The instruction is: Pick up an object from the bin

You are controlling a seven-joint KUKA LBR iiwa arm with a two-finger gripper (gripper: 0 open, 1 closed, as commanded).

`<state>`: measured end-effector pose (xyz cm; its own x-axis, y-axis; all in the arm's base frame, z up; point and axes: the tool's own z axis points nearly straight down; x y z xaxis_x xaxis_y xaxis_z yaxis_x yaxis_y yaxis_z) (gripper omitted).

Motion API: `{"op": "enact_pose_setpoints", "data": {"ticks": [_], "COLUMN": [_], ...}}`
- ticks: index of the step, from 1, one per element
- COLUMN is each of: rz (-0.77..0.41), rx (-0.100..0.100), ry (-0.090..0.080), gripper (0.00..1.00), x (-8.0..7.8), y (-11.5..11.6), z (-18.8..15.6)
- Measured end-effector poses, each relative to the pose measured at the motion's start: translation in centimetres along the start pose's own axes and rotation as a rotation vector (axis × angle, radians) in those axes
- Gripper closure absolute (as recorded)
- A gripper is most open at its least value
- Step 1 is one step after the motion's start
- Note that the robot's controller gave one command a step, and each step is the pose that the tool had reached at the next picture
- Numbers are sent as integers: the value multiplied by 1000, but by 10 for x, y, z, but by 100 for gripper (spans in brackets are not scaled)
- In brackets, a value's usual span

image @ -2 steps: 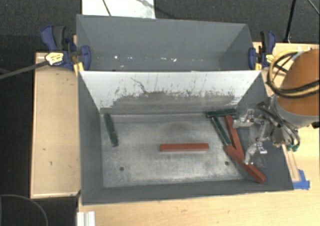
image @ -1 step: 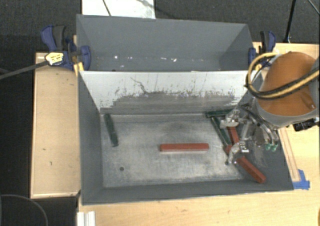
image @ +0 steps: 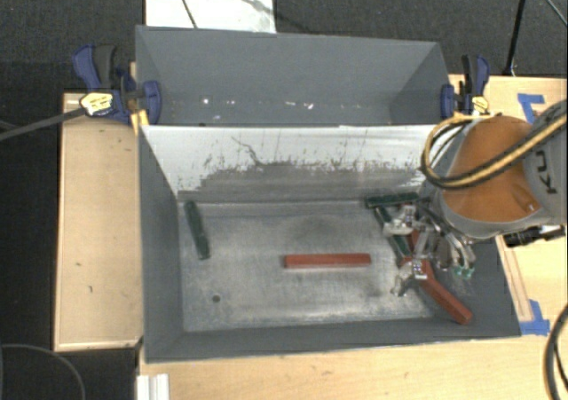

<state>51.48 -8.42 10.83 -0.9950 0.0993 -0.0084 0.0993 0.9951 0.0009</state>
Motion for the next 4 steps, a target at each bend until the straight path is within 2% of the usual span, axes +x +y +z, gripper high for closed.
{"op": "enact_pose_setpoints", "data": {"ticks": [1, 2, 3, 4], "rz": [-104, 38, 38, -59], "rx": [1, 1, 1, 4], "ry": [9, -9, -9, 0], "gripper": [0, 100, 100, 100], "x": [-7, 15, 15, 8], "y": [16, 63, 63, 63], "z": [29, 34, 34, 34]}}
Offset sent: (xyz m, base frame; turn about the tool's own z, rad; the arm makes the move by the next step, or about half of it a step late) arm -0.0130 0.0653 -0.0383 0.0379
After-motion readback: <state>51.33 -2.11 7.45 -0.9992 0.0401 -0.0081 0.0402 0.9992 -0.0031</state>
